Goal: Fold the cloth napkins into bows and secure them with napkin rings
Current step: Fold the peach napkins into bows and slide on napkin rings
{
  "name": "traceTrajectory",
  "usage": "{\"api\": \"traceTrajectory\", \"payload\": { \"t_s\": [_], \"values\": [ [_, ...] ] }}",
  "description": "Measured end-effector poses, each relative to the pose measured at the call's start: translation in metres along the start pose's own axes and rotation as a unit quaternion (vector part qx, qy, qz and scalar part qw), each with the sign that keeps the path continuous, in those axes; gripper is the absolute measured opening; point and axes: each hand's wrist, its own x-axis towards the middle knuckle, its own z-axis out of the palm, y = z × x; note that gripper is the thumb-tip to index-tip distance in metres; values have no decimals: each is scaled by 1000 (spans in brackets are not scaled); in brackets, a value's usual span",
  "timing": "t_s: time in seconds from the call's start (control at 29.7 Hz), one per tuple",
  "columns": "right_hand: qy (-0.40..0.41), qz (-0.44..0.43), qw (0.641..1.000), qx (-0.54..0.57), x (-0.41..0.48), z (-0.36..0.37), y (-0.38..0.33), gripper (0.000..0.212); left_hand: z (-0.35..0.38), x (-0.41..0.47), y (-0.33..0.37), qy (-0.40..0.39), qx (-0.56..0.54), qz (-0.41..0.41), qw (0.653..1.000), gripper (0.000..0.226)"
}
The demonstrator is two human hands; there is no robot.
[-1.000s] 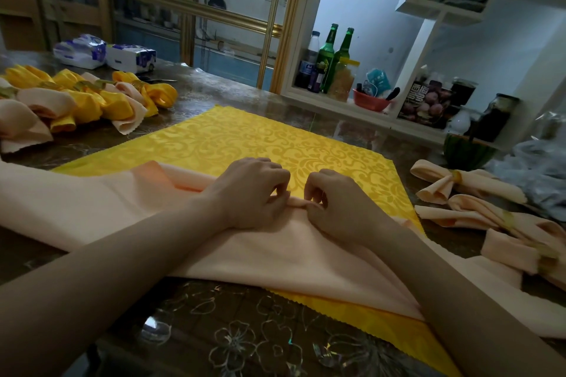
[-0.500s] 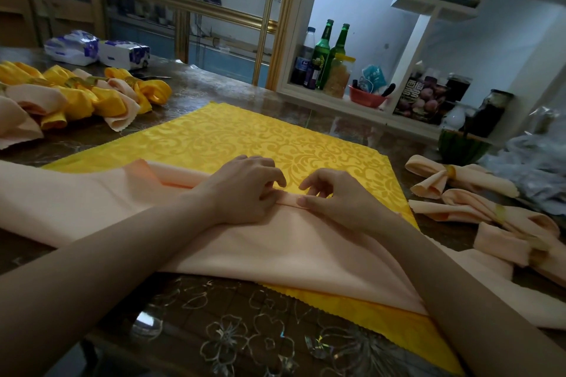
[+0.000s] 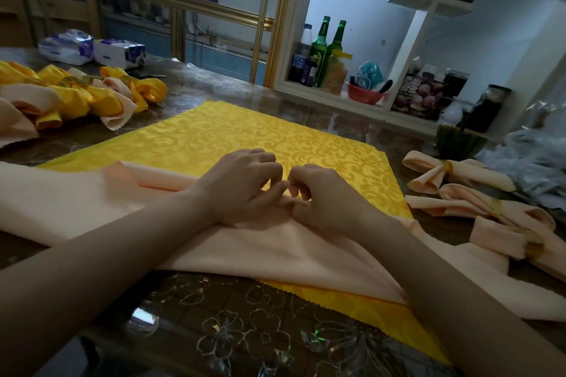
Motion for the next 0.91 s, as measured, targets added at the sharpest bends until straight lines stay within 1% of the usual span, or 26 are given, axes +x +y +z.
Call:
{"api": "traceTrajectory", "payload": {
  "t_s": [0.1,0.17,0.24,0.3,0.44,0.51,0.54,0.61,0.64,0.67,0.71,0.78,0.81,0.84,0.91],
  "values": [
    [-54,14,998,2,1,-9,2,11,-2,-2,3,10,10,-11,1000,30],
    [-80,36,995,43,0,-17,5,5,0,-3,2,2,12,-24,1000,30],
    [-72,53,992,91,-1,-19,8,12,2,-4,-1,-3,9,-40,999,32],
    [-52,57,991,110,0,-16,11,16,3,-4,-3,-11,8,-56,998,34],
    [-41,78,987,132,0,-12,13,13,5,-2,-4,-34,2,-89,995,37],
    [-19,85,990,112,-1,-5,11,13,6,-1,-6,-51,-5,-113,992,38],
    [-3,84,993,85,-1,-1,9,14,7,1,-6,-60,-4,-123,991,38],
    [27,67,997,-14,-1,9,4,21,9,2,-6,-88,13,-139,986,39],
    [32,49,996,-63,-1,12,1,25,10,3,-6,-104,27,-145,984,36],
    [34,36,995,-87,-1,14,0,30,11,3,-5,-116,42,-148,981,30],
    [26,32,996,-80,-1,14,-1,34,11,4,-4,-124,53,-148,980,25],
    [-30,46,998,-25,-1,17,-1,41,9,4,-3,-135,52,-157,977,18],
    [-70,56,996,-11,0,20,1,45,9,4,-4,-144,53,-162,975,21],
    [-104,69,992,-10,1,22,3,49,9,3,-5,-161,66,-166,971,29],
    [-137,84,987,-23,4,25,6,55,11,2,-9,-214,106,-172,956,43]
  ]
}}
